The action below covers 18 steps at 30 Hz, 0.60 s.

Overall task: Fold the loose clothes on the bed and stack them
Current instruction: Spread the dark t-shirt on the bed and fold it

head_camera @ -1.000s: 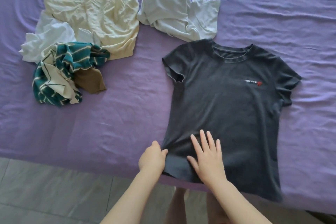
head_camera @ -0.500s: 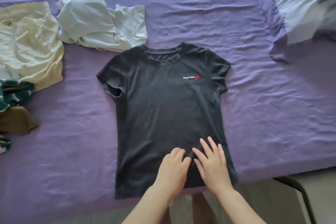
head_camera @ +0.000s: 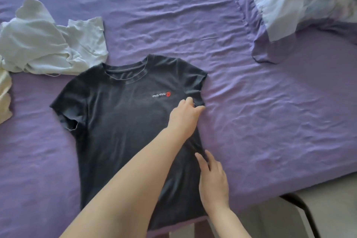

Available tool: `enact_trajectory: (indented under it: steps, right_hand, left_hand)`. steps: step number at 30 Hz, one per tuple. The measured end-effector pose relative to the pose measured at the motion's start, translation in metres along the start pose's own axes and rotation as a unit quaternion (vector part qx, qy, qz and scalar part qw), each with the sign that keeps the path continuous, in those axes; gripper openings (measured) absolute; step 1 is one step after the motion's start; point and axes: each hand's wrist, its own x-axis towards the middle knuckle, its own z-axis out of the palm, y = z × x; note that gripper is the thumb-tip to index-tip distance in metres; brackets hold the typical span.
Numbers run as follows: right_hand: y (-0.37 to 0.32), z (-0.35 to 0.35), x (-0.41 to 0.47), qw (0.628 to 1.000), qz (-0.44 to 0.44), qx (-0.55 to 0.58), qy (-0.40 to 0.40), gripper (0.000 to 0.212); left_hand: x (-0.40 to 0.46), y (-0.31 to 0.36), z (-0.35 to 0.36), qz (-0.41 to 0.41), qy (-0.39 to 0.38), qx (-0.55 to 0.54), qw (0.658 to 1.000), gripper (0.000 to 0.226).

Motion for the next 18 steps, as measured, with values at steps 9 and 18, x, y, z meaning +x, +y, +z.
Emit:
enact_trajectory:
  steps: [9,18]
  right_hand:
    - [0.023,-0.004,0.003,0.997,-0.014,-0.071,0.002,0.063]
    - [-0.002,-0.014,0.097,0.996,-0.041,0.081,0.011,0.049]
  left_hand:
    - [0.004,0.010,0.022,-0.018,0.022,-0.009,1.000,0.064]
    - [0.009,-0.030,0.011,-0.071,0.037,0.022,0.997,0.064]
